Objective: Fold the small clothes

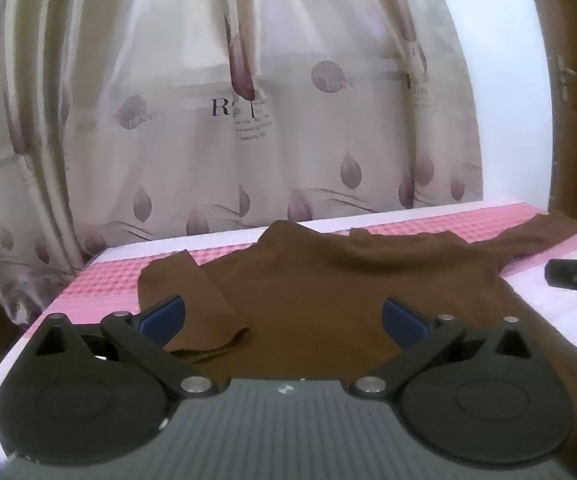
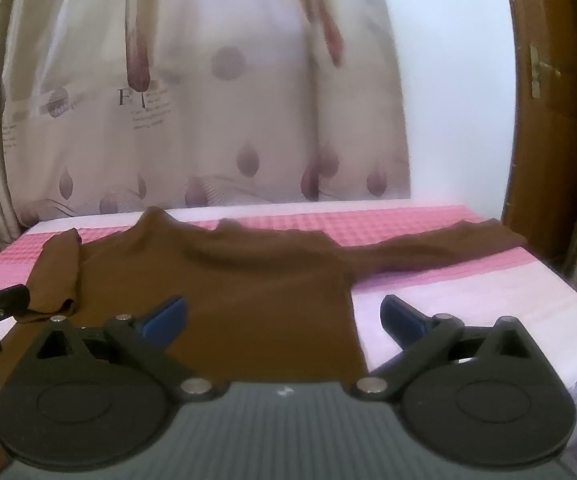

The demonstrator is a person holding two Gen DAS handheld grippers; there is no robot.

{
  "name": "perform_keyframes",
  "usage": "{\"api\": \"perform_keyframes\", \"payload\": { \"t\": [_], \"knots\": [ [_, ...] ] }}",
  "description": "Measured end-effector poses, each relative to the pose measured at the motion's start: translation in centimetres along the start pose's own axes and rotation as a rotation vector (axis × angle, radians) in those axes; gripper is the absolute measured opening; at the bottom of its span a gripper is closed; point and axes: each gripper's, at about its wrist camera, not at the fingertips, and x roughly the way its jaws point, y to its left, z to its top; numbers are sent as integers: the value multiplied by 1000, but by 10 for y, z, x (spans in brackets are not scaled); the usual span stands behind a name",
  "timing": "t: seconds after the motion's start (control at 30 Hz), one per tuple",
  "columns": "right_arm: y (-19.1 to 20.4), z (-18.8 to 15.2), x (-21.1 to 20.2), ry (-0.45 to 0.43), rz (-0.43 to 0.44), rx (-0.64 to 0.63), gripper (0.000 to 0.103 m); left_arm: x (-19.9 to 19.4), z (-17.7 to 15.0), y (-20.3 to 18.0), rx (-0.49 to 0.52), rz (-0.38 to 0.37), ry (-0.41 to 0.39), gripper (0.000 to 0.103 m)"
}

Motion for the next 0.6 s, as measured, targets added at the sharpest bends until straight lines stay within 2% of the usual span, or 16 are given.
{"api": "perform_keyframes", "payload": {
  "t": [0.1,0.2,0.6],
  "knots": [
    [-1,0,-1,8,-3,1,103,-4,-1,-16,30,23,-30,103],
    [0,1,-1,7,-7,-5,103,2,-2,-13,-8,15,-24,103],
    [-1,1,-2,-3,-3,-7,103,-3,-2,2,-3,9,-29,103]
  ]
}}
